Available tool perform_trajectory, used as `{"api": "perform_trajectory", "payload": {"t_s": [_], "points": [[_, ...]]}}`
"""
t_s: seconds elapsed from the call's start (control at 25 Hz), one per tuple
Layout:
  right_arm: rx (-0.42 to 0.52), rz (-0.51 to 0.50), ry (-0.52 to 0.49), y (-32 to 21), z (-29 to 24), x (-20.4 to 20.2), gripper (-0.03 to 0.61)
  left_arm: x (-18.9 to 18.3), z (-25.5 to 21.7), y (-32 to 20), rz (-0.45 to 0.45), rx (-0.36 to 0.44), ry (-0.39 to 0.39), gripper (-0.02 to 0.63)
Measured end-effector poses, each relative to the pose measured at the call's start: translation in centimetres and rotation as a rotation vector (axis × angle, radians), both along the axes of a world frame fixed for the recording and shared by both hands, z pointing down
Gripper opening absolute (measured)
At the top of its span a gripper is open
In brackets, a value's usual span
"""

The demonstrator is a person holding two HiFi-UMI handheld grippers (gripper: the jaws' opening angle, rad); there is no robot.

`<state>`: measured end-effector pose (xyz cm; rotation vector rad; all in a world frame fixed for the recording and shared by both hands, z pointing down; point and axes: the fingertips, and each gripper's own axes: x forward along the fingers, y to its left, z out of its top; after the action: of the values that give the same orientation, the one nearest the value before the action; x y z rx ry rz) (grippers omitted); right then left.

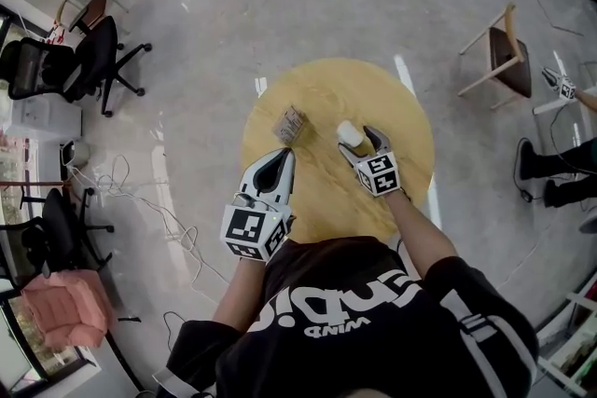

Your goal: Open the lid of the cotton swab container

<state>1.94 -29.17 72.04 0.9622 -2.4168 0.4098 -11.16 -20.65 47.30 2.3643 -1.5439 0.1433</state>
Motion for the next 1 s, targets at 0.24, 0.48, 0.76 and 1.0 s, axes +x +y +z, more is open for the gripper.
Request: {"api": "perform_trajectory", "payload": {"t_s": [0.24, 0.48, 0.76, 1.0], "points": [[-0.005, -0.004, 0.036, -0.6, 1.0, -0.7, 0.325, -0.2, 0.3, -0.2, -0.009, -0.008, -0.001, 0.011], [-0.021, -0.012, 0.045, -0.7, 1.5, -1.0, 0.322, -0.5, 0.3, -0.2, -0.017, -0.011, 0.001, 0.011], [-0.01, -0.014, 0.049, -0.7, 1.7, -1.2, 0.233, -0.8, 0.6, 0.0, -0.018, -0.007, -0.016, 0.011], [0.0, -0.024, 0.046, -0.6, 1.5, -1.1, 0.221, -0.8, 0.6, 0.4, -0.019, -0.005, -0.021, 0.011]]}}
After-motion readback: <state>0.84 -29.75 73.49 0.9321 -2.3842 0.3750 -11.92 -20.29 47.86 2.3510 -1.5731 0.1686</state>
